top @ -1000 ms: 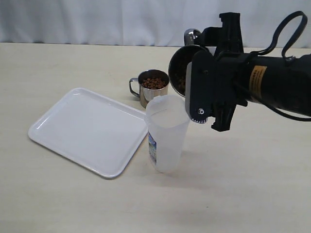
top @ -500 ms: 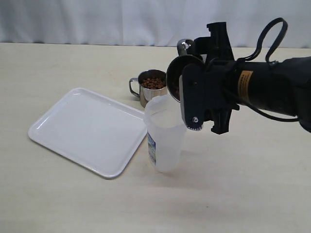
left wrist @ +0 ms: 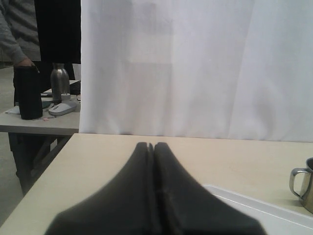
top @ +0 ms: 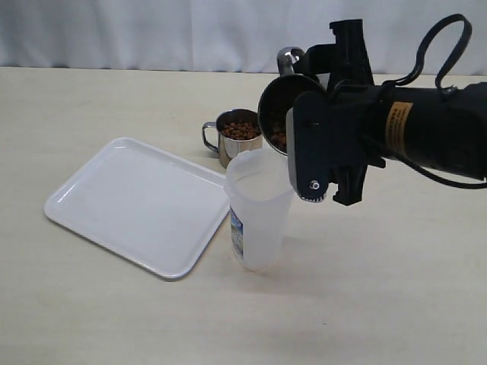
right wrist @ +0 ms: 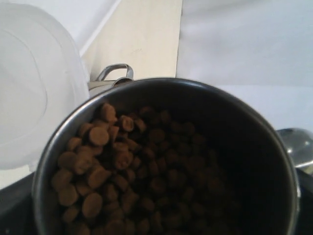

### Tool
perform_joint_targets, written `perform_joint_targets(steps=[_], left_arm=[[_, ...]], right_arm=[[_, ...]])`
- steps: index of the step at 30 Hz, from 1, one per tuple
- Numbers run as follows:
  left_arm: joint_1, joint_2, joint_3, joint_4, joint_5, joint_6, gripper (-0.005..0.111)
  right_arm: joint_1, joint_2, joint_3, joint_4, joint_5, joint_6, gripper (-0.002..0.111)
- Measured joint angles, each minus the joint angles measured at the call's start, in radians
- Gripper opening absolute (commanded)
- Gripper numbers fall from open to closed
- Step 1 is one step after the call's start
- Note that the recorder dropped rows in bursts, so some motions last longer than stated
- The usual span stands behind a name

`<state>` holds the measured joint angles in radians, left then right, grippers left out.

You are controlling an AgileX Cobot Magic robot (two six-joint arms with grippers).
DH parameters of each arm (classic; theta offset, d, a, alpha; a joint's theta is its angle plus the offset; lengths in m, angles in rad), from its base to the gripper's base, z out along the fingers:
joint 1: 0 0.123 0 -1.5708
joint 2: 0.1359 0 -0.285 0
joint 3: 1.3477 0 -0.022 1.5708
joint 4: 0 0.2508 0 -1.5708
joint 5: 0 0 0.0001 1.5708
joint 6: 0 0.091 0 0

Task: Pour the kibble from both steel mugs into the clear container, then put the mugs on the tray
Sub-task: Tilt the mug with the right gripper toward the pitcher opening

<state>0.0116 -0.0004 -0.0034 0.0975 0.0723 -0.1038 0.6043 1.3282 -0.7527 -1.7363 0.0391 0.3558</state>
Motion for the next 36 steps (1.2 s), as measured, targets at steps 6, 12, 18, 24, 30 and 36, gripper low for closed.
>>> perform_joint_targets(steps=[6, 12, 18, 24, 30, 36], left_arm=[[0.0, 0.0, 0.0, 0.0, 0.0, 0.0, 0.0], [0.0, 0.0, 0.0, 0.0, 0.0, 0.0, 0.0], [0.0, 0.0, 0.0, 0.0, 0.0, 0.0, 0.0], [0.0, 0.0, 0.0, 0.0, 0.0, 0.0, 0.0], [0.0, 0.0, 0.0, 0.0, 0.0, 0.0, 0.0], [0.0, 0.0, 0.0, 0.0, 0.0, 0.0, 0.0]], right_arm=[[0.0, 0.0, 0.002, 0.0, -0.004, -0.084, 0.005], [0.0, 0.018, -0.022, 0.0, -0.008, -0.106, 0.005], [0.0, 0.037, -0.031, 0.0, -0.008, -0.107, 0.005], [0.0, 0.037, -0.031, 0.0, -0.008, -0.178, 0.005], [0.0, 0.037, -0.031, 0.0, -0.01, -0.229, 0.005], [0.0, 0.037, -0.031, 0.0, -0.015, -0.234, 0.005]])
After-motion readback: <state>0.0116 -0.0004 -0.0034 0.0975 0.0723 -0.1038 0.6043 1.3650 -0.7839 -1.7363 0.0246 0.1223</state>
